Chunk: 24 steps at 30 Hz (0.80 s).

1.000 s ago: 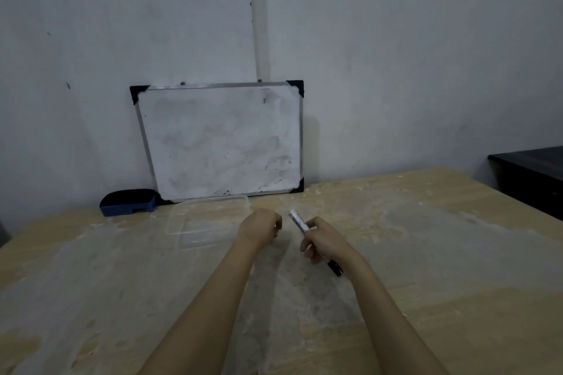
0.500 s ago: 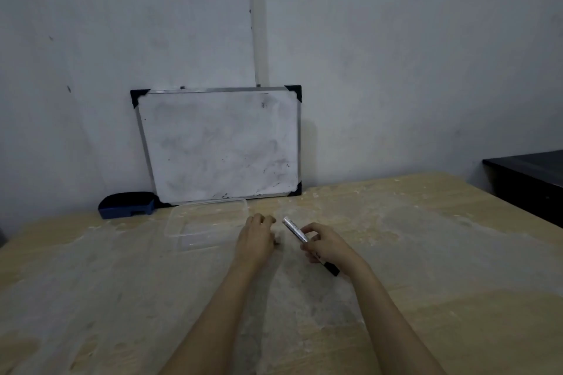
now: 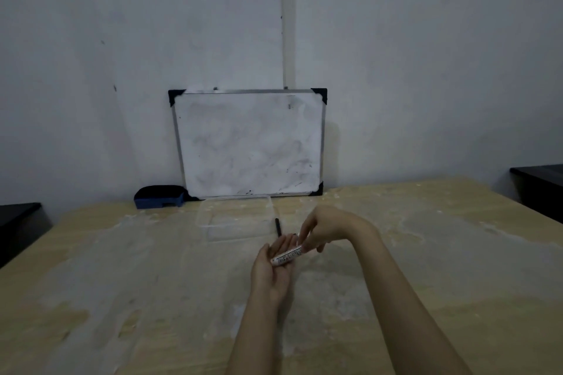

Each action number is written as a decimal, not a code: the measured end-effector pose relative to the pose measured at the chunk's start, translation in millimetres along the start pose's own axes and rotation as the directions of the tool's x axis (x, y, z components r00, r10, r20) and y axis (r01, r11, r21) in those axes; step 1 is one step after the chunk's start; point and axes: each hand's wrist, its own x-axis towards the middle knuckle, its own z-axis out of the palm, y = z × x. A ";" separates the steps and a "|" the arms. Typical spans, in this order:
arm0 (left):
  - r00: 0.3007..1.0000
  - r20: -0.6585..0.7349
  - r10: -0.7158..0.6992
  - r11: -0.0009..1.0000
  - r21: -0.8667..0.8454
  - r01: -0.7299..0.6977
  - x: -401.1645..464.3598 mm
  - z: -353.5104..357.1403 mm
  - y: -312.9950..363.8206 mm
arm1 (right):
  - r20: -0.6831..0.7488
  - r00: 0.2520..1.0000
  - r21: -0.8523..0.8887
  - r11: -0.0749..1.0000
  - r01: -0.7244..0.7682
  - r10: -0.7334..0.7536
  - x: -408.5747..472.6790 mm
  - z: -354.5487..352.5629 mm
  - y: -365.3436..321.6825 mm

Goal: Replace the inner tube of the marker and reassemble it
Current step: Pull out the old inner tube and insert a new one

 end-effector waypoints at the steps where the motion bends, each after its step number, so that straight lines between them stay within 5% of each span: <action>1: 1.000 -0.002 0.004 1.000 -0.026 -0.004 -2.2 -0.5 1.4 | 0.004 1.000 0.005 1.000 -0.004 0.004 2.2 -0.9 -3.4; 4: 1.000 0.001 -0.015 0.999 -0.036 0.015 -3.0 -7.2 6.5 | 0.026 1.000 0.032 0.999 -0.003 0.002 5.3 -1.3 -6.9; 7: 1.000 0.014 0.001 0.997 -0.071 0.000 -0.9 -10.6 13.2 | 0.019 1.000 0.305 0.952 0.014 -0.020 1.6 -1.2 -0.2; 11: 0.999 0.040 0.002 0.997 -0.074 0.001 5.0 -12.1 13.6 | -0.248 0.965 0.673 0.731 0.113 0.079 -0.2 9.4 9.4; 16: 0.999 0.045 -0.001 0.993 -0.115 0.006 6.3 -12.4 13.4 | -0.541 0.815 0.714 0.625 0.316 0.206 20.5 39.1 12.6; 24: 0.990 0.117 0.084 0.990 -0.120 -0.070 13.9 -15.7 16.3 | -0.479 0.771 0.876 0.283 0.391 0.420 29.4 56.1 19.4</action>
